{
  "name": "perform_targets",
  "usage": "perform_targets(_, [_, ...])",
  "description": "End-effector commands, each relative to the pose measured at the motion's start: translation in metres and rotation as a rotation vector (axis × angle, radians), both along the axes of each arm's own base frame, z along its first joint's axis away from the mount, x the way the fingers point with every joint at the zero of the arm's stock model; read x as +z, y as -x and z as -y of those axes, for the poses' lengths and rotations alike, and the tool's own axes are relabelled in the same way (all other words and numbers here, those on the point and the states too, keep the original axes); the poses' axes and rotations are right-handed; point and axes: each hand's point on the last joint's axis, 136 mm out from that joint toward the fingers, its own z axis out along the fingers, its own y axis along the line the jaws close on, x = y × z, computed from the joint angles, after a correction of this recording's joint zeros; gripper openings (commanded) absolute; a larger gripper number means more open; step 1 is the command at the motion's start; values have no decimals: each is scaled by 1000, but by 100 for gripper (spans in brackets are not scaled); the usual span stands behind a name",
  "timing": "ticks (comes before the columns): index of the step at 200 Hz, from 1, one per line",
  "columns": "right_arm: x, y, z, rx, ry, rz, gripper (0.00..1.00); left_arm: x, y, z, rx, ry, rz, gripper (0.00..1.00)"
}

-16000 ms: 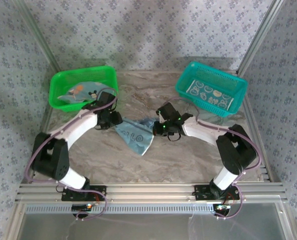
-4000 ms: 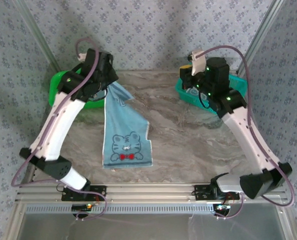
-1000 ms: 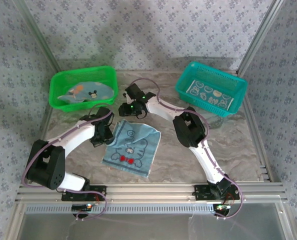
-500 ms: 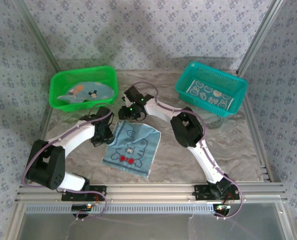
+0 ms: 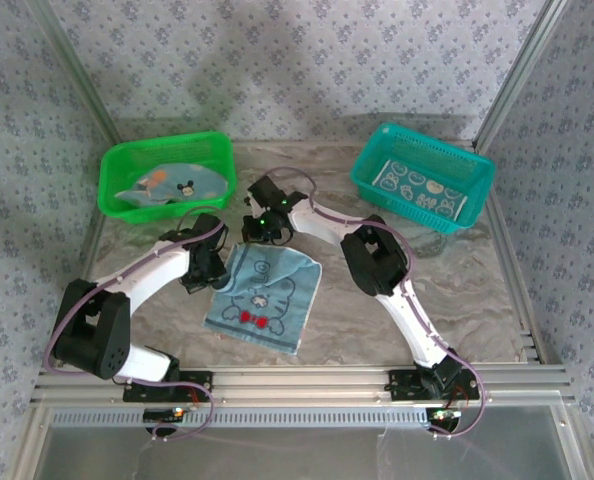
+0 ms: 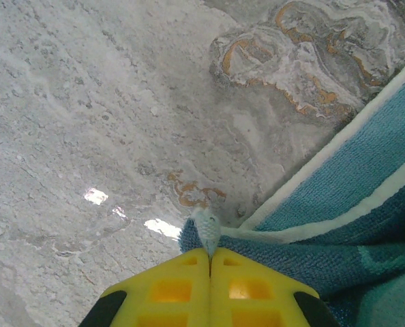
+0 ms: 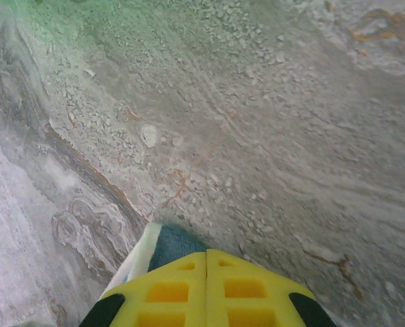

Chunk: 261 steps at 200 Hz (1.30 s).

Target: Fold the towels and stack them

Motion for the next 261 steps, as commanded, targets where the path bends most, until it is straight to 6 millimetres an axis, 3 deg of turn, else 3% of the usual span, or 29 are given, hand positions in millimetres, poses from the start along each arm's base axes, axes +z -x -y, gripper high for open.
perform_targets(1, [61,-14,9,-29,-52,116,0,11,1,1,-1,8,15,0])
perform_targets(31, [96,-23,27,-74,-77,205,0,30,-6,3,4,19,60,0])
perform_targets(55, [104,-23,27,-59,-100,212,0,32,-7,1,-2,7,65,0])
perform_targets(68, [98,-22,24,-45,-91,190,19,27,-2,1,-6,5,41,0])
perform_targets(114, [55,-3,3,1,-8,130,48,3,16,-1,-20,3,-10,0])
perform_targets(158, [12,14,-1,25,153,107,55,-9,27,-4,-21,-2,-31,0])
perform_targets(191, [-3,15,8,15,229,100,53,-13,31,-6,-18,-4,-35,0])
perform_targets(205, [-5,16,13,19,257,100,47,-13,32,-6,-18,-5,-36,0])
perform_targets(216, [-1,18,16,23,263,107,39,-13,32,-7,-16,-4,-34,0])
perform_targets(235, [11,18,20,13,248,136,35,-13,32,-7,-13,-3,-29,0])
perform_targets(249, [24,20,21,7,225,161,19,-14,32,-7,-10,-4,-29,0])
perform_targets(261, [36,19,24,-5,210,188,16,-14,32,-7,-8,-4,-29,0])
